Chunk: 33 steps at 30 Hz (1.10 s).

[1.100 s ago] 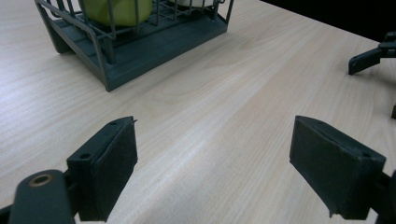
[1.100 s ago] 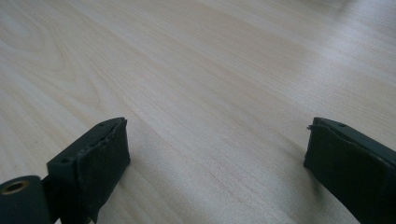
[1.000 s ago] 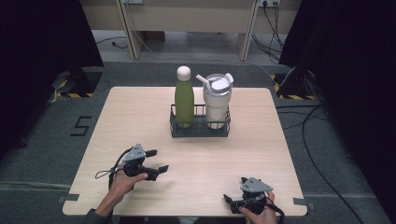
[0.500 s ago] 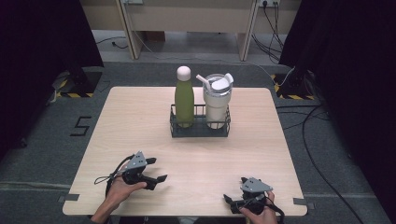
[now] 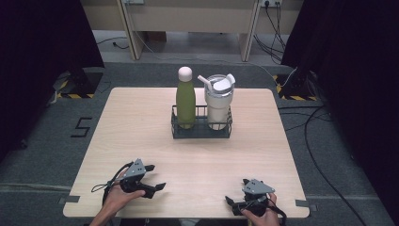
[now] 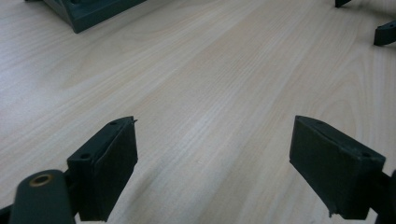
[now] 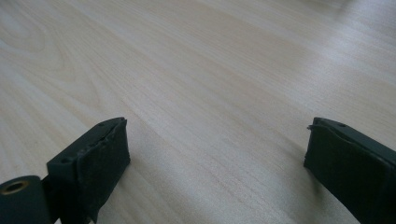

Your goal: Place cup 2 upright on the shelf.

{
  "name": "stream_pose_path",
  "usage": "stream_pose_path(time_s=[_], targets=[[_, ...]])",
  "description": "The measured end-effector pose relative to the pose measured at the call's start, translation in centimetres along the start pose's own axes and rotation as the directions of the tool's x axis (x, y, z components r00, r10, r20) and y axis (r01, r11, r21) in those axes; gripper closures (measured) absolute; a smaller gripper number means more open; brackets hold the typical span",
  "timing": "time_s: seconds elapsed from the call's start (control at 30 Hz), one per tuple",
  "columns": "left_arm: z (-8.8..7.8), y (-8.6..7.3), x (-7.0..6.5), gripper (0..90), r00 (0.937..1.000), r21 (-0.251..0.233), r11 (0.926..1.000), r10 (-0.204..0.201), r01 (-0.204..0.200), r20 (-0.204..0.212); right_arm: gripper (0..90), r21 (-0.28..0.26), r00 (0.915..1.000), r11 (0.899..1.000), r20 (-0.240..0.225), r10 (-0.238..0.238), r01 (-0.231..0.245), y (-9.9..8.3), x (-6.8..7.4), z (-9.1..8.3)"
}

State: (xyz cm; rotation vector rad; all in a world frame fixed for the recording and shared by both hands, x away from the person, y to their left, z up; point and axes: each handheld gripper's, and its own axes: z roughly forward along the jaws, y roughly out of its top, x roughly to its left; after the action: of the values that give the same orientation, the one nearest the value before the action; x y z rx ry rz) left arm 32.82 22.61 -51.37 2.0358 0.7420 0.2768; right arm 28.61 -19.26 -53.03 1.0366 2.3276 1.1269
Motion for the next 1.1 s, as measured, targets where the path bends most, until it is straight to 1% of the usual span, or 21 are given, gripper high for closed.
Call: stream_pose_path(time_s=[0.17, 0.37, 0.53, 0.6, 0.7, 0.77, 0.8, 1.0, 1.1], targets=[[-0.3, -0.5, -0.7, 14.8, 0.9996, 0.008, 0.9998, 0.017, -0.017, -0.02, 6.6, -0.001, 1.0, 1.0, 0.0, 0.0, 0.0, 0.0, 0.0, 0.0], [-0.9, -1.5, -0.8, 14.8, 0.9991, 0.026, 0.9996, 0.01, -0.009, -0.042, 6.6, 0.0, 1.0, 1.0, 0.0, 0.006, -0.006, 0.0, 0.1, 0.0], [-1.3, -2.0, -0.8, 14.7, 0.9986, 0.043, 0.9991, 0.003, -0.001, -0.054, 6.4, -0.001, 1.0, 1.0, 0.001, 0.007, -0.007, 0.0, 0.1, 0.0], [-1.5, -2.2, -0.8, 14.8, 0.9984, 0.056, 0.9984, 0.002, 0.001, -0.056, 6.4, -0.001, 1.0, 1.0, 0.0, 0.007, -0.007, 0.0, 0.1, 0.0], [-1.6, -2.4, -1.0, 14.8, 0.9977, 0.081, 0.9967, 0.011, -0.005, -0.067, 6.4, -0.001, 1.0, 1.0, 0.0, 0.006, -0.006, 0.0, 0.1, 0.0], [-1.6, -2.5, -1.0, 14.7, 0.9966, 0.122, 0.9925, 0.014, -0.004, -0.081, 6.4, -0.002, 1.0, 1.0, 0.0, 0.006, -0.006, 0.0, 0.1, 0.0], [-1.7, -2.6, -1.1, 14.3, 0.9958, 0.128, 0.9917, 0.026, -0.014, -0.088, 6.4, -0.001, 1.0, 1.0, 0.001, 0.007, -0.007, 0.0, 0.1, 0.0], [-1.9, -2.8, -1.3, 13.6, 0.9953, 0.13, 0.9915, 0.024, -0.011, -0.094, 6.3, -0.003, 1.0, 1.0, 0.0, 0.001, -0.001, 0.0, 0.1, 0.0], [-1.9, -2.9, -1.4, 11.8, 0.9961, 0.134, 0.9907, 0.033, -0.022, -0.081, 6.3, -0.003, 1.0, 1.0, 0.0, 0.002, -0.002, -0.1, 0.1, 0.0]])
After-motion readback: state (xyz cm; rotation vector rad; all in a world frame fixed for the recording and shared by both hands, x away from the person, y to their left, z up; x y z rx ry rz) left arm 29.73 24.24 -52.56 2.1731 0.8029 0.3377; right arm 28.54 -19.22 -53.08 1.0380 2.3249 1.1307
